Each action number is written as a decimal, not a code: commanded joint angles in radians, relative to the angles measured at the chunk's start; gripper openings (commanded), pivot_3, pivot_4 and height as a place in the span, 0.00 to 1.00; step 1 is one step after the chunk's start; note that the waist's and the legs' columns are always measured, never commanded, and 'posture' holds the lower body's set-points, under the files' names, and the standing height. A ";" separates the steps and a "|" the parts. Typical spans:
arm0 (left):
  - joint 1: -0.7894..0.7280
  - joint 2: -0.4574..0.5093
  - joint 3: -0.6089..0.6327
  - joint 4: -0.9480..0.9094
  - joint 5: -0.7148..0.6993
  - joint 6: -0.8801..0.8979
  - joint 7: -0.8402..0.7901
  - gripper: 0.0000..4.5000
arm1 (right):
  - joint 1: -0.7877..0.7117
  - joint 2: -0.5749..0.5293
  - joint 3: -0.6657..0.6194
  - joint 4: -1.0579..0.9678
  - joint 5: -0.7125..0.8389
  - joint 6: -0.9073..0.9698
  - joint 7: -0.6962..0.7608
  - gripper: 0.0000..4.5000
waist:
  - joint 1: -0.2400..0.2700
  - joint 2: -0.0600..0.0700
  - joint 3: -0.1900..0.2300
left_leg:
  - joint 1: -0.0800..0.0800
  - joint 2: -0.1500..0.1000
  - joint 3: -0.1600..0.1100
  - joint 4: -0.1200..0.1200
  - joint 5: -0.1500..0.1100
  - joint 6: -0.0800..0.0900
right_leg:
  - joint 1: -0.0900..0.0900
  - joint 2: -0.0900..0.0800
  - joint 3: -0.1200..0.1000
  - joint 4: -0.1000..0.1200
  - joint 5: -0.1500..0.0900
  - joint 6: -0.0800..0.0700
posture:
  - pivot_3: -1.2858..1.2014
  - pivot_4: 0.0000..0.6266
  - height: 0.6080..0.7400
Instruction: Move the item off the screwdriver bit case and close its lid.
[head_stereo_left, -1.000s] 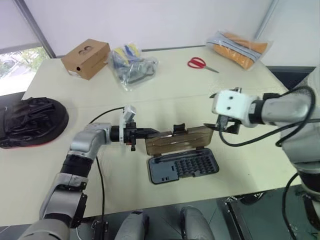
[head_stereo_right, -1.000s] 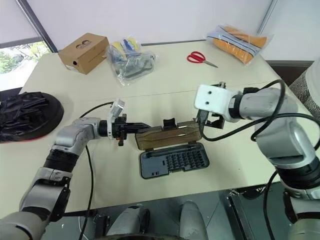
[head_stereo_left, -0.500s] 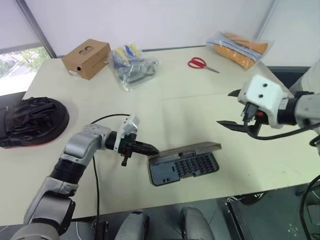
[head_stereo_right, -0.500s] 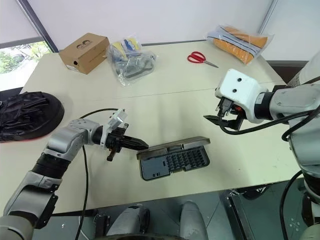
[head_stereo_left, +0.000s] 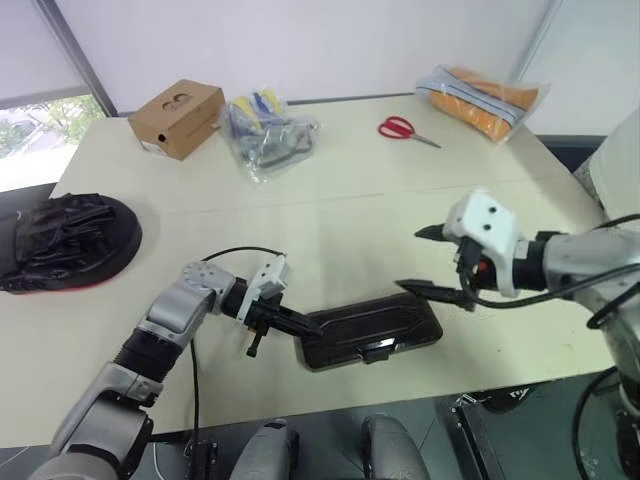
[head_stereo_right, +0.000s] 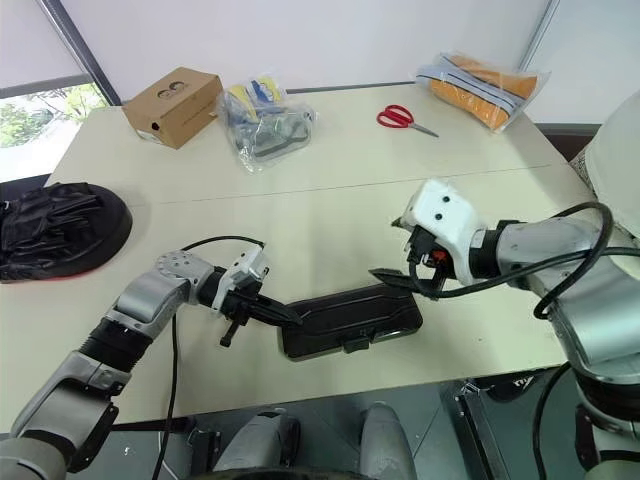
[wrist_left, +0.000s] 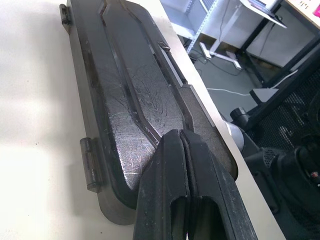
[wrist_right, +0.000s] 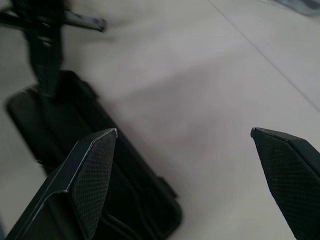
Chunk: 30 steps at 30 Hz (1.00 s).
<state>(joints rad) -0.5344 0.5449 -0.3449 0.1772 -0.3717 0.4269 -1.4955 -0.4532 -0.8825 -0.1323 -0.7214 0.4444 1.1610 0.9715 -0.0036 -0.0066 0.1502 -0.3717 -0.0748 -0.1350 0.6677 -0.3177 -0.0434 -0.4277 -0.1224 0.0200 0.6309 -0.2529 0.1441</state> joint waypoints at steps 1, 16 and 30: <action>-0.037 -0.004 0.034 0.052 0.003 0.044 0.030 0.00 | 0.027 0.002 -0.055 -0.057 0.114 0.010 0.021 0.99 | 0.004 0.000 0.000 | 0.000 0.000 0.000 0.000 0.000 0.000 | 0.000 0.000 0.000 0.000 0.000 0.000 | 0.52 0.24 1.00; -0.285 -0.101 0.086 0.290 0.017 0.066 0.042 0.00 | 0.144 0.002 0.121 -0.068 0.201 -0.106 -0.018 0.04 | 0.009 -0.001 0.001 | -0.001 -0.001 0.002 0.001 0.000 0.000 | 0.000 0.000 -0.002 0.000 0.000 0.000 | 0.52 0.24 1.00; -0.329 -0.285 0.044 0.502 0.183 -0.142 0.106 0.00 | 0.311 -0.059 0.384 -0.020 0.027 -0.270 -0.065 0.02 | 0.013 -0.004 0.003 | -0.001 -0.001 0.002 0.002 0.000 0.000 | -0.001 0.001 -0.002 0.000 0.000 0.000 | 0.52 0.24 1.00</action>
<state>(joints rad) -0.8480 0.2630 -0.3026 0.6822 -0.2008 0.3068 -1.3925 -0.1472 -0.9320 0.2403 -0.7378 0.4964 0.9181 0.9130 0.0093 -0.0109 0.1528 -0.3731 -0.0760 -0.1333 0.6694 -0.3175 -0.0437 -0.4283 -0.1218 0.0180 0.6311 -0.2528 0.1443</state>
